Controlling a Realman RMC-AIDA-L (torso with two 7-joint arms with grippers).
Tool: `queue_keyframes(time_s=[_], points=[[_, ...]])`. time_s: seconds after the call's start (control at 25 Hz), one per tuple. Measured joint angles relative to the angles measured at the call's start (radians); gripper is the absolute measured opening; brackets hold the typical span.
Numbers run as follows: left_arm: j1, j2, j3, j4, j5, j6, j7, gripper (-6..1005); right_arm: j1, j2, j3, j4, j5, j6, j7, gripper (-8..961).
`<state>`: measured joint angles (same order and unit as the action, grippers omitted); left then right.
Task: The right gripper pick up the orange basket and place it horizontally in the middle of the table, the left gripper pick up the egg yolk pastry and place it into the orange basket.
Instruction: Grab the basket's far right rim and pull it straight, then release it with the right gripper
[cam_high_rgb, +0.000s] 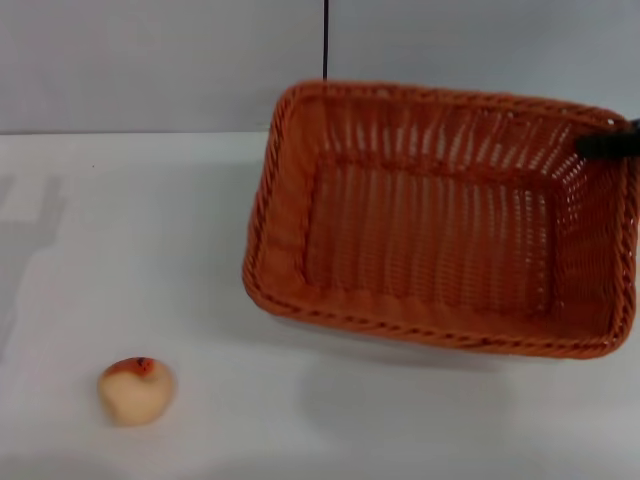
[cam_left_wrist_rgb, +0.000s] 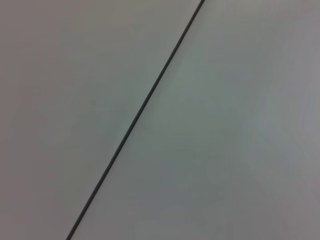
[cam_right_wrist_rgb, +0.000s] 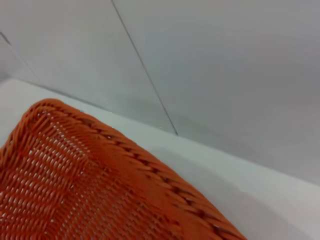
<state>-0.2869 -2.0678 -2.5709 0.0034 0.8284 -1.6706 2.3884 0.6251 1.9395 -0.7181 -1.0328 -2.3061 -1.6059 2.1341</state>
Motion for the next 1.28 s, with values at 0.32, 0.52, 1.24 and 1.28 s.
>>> queue_keyframes(time_s=[0.32, 0.52, 1.24, 1.28], points=[[-0.001, 0.001, 0.0, 0.0, 0.0, 0.004, 0.0, 665, -0.019, -0.006, 0.027, -0.002, 0.093, -0.048, -0.093, 194], [-0.004, 0.001, 0.0, 0.0, 0.0, 0.011, 0.0, 663, -0.019, -0.033, 0.055, 0.008, 0.159, -0.122, -0.181, 194], [-0.007, -0.003, 0.0, 0.01, 0.0, 0.016, 0.0, 656, -0.003, -0.025, 0.048, 0.209, 0.198, -0.071, -0.281, 195], [-0.007, -0.002, 0.0, 0.01, 0.0, 0.017, 0.0, 655, -0.003, -0.024, 0.047, 0.213, 0.195, -0.066, -0.282, 195]])
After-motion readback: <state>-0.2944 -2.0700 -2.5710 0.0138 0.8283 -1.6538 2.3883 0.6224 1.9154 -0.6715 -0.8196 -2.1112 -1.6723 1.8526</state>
